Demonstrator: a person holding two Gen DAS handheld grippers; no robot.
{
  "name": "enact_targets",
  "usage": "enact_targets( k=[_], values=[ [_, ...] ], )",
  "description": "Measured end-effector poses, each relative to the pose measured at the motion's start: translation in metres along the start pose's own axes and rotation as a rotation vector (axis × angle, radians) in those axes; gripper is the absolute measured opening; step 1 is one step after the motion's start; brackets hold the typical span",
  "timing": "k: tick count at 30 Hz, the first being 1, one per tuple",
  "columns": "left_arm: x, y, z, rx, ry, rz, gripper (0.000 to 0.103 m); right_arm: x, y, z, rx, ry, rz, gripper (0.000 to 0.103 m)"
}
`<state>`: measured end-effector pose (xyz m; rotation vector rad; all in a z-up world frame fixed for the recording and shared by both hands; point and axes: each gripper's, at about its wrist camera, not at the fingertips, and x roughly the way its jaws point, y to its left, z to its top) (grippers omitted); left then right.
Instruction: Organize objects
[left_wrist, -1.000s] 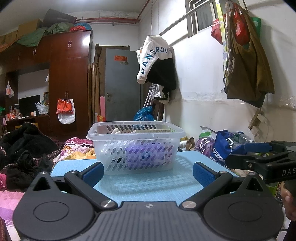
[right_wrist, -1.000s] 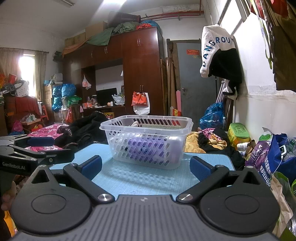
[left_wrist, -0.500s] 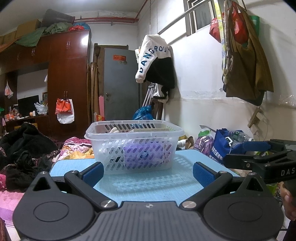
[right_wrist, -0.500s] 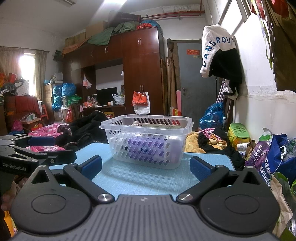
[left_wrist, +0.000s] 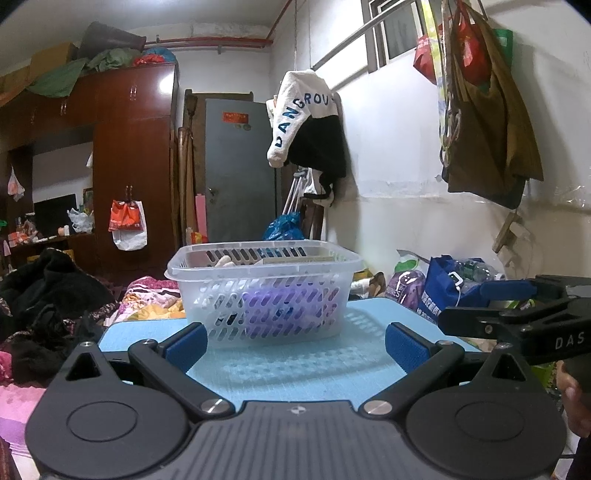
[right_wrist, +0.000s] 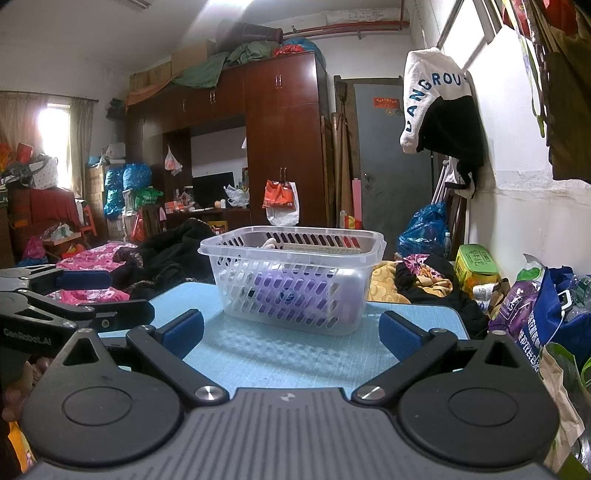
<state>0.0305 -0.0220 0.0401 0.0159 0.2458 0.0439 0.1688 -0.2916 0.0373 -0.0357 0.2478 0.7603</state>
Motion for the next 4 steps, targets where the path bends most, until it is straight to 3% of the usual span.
enact_targets(
  k=[4],
  values=[
    [-0.0011, 0.0006, 0.0, -0.003, -0.008, 0.012, 0.103, -0.0001, 0.0002, 0.0, -0.002, 0.0, 0.0, 0.103]
  ],
)
